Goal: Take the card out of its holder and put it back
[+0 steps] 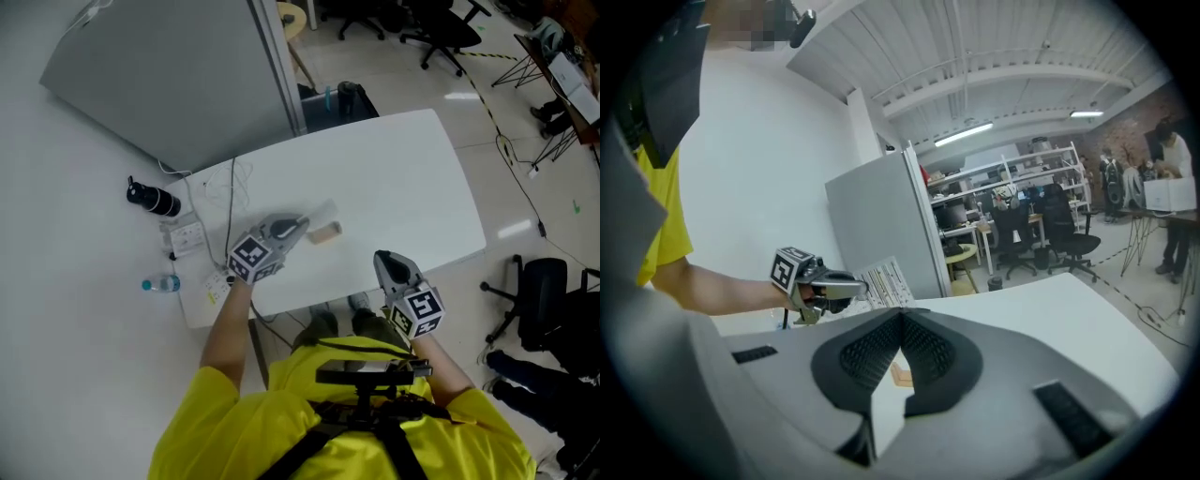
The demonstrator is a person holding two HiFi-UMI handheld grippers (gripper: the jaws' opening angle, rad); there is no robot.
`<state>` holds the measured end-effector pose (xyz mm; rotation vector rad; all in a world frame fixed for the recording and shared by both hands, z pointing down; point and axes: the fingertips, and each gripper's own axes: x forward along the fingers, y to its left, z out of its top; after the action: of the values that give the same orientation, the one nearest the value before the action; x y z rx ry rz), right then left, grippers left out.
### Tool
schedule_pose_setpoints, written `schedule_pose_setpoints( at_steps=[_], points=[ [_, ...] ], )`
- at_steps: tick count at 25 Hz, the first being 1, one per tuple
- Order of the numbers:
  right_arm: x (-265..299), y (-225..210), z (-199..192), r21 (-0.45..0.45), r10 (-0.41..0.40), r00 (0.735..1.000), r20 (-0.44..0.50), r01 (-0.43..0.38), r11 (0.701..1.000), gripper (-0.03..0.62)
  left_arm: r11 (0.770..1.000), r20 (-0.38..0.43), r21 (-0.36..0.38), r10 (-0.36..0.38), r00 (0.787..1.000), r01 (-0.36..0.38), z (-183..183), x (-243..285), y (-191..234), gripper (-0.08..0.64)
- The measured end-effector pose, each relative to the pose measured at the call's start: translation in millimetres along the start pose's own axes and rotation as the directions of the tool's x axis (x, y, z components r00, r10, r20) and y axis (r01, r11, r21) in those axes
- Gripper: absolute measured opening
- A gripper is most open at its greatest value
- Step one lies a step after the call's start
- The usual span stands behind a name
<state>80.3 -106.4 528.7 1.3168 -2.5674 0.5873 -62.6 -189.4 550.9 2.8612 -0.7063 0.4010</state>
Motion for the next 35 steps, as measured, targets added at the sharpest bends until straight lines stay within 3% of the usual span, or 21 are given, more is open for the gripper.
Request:
schedule_pose_setpoints(
  at_steps=[6, 13, 22, 28, 35],
  points=[
    [2, 6, 27, -0.030, 0.047, 0.998, 0.052, -0.045, 0.999, 0.006, 0.994, 0.115, 0.060, 0.078, 0.990, -0.086, 99, -43, -15, 0.018],
    [4, 14, 60, -0.061, 0.082, 0.990, 0.110, -0.076, 0.995, 0.006, 0.985, 0.259, 0.049, 0.147, 0.955, -0.165, 182, -87, -30, 0.018],
    [1, 17, 58, -0.063, 0.098, 0.989, 0.110, -0.091, 0.994, 0.006, 0.975, 0.304, 0.053, 0.188, 0.934, -0.214, 201, -105, -37, 0.018],
    [3, 17, 63, -0.075, 0.099, 0.988, 0.116, -0.091, 0.993, 0.006, 0.973, 0.301, 0.085, 0.180, 0.937, -0.214, 201, -106, -39, 0.020],
    [7, 23, 63, -0.079, 0.112, 0.988, 0.111, -0.103, 0.991, 0.006, 0.972, 0.302, 0.030, 0.215, 0.929, -0.234, 193, -105, -35, 0.018]
  ],
)
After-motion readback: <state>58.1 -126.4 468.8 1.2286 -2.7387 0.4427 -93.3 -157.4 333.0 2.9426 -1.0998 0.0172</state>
